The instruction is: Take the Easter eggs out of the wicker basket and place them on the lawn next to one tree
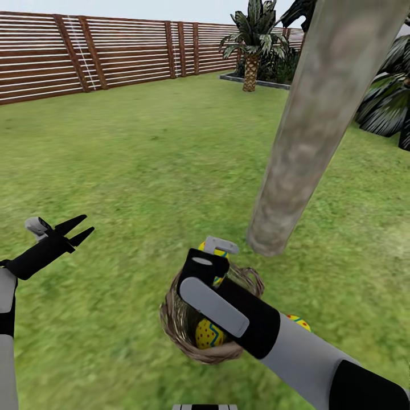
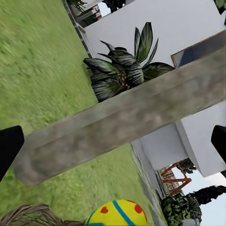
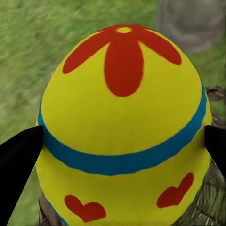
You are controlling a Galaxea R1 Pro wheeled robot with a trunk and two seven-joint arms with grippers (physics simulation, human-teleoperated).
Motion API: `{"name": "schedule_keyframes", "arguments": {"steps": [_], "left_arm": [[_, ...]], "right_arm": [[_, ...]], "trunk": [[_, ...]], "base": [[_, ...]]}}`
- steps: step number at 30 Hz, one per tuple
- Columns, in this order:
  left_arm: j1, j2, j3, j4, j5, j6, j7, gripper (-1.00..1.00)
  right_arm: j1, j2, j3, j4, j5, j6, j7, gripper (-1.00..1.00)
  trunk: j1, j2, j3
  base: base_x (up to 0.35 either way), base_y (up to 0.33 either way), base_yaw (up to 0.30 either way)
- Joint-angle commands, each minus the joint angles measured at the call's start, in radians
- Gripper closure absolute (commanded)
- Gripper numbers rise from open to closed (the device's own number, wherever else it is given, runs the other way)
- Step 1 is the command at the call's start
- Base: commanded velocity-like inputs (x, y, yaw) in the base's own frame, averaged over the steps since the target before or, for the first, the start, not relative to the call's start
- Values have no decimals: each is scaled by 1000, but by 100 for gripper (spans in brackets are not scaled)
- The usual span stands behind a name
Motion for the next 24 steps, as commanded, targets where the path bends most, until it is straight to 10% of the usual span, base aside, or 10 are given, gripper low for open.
{"name": "schedule_keyframes", "arguments": {"steps": [1, 8, 14, 24], "left_arm": [[-1, 0, 1, 0, -1, 4, -3, -100], [-1, -1, 1, 1, -1, 4, -4, -100], [-1, 0, 1, 0, -1, 4, -4, -100], [-1, -1, 1, -1, 0, 4, -4, -100]], "right_arm": [[-1, 0, 6, 0, 8, 10, -4, 100], [-1, -13, 79, 2, 36, 8, 5, 100], [-1, -23, 165, 4, 188, 9, 4, 100], [-1, -47, 170, 7, 234, 11, 3, 100]], "trunk": [[-4, 7, 2], [-31, 56, 24], [-54, 98, 43], [-92, 168, 75]], "base": [[0, 0, 0], [0, 0, 0], [0, 0, 0], [0, 0, 0]]}}
